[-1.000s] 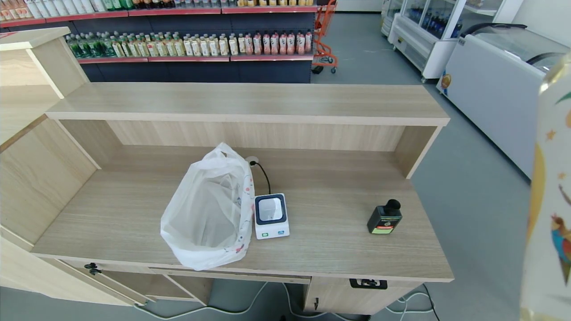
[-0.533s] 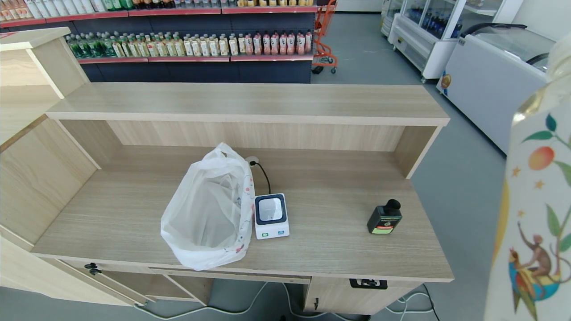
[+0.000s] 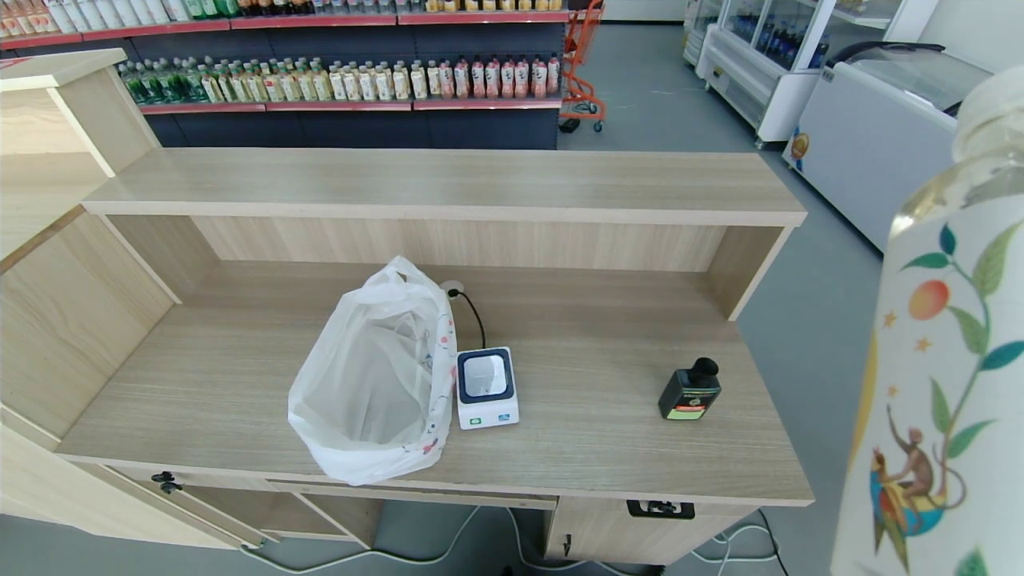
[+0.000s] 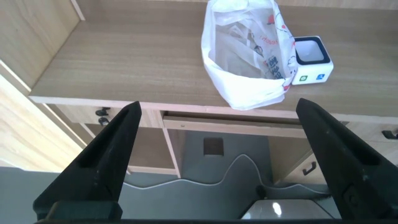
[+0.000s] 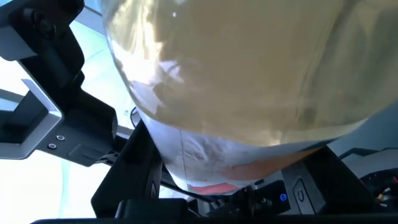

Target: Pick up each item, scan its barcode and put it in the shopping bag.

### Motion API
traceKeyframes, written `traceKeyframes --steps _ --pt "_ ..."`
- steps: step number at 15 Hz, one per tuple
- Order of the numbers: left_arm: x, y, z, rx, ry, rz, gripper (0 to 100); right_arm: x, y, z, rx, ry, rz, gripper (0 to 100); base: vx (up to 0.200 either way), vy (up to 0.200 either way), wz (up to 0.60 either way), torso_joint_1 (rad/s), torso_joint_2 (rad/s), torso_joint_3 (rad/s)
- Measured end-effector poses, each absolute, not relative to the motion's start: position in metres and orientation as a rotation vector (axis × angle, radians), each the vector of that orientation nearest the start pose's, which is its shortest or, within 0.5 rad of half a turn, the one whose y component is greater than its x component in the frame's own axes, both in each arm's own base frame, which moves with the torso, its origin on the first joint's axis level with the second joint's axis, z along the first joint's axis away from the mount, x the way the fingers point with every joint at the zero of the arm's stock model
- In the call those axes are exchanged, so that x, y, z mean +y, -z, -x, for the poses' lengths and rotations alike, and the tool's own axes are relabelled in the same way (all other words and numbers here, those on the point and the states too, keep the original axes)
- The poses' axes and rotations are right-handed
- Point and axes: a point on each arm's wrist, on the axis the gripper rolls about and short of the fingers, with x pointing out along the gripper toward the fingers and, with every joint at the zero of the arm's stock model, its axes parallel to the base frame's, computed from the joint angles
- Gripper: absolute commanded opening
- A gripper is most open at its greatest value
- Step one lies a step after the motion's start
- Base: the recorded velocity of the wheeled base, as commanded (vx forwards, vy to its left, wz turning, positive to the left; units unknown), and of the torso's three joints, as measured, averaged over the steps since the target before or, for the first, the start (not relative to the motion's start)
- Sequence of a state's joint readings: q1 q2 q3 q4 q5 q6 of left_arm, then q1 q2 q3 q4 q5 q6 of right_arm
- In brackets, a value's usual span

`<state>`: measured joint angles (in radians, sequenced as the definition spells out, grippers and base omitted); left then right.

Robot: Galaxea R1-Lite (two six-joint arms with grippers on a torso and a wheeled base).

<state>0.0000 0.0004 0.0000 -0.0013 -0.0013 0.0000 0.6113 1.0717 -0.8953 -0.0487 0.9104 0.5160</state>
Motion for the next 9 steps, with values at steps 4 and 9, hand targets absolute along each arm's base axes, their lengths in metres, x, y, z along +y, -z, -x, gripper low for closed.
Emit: traceKeyframes --steps 4,9 --pt "0.000 -0.076 0.023 -0.001 0.001 0.000 100 0.091 -0.295 -0.100 0.498 -1.447 -0.403 0 0.000 0.000 0.00 0.000 0.00 0.000" --pt "0.000 -0.076 0.023 -0.001 0.001 0.000 100 0.098 -0.275 -0.127 0.232 -0.980 -0.012 0 0.000 0.000 0.00 0.000 0.00 0.000"
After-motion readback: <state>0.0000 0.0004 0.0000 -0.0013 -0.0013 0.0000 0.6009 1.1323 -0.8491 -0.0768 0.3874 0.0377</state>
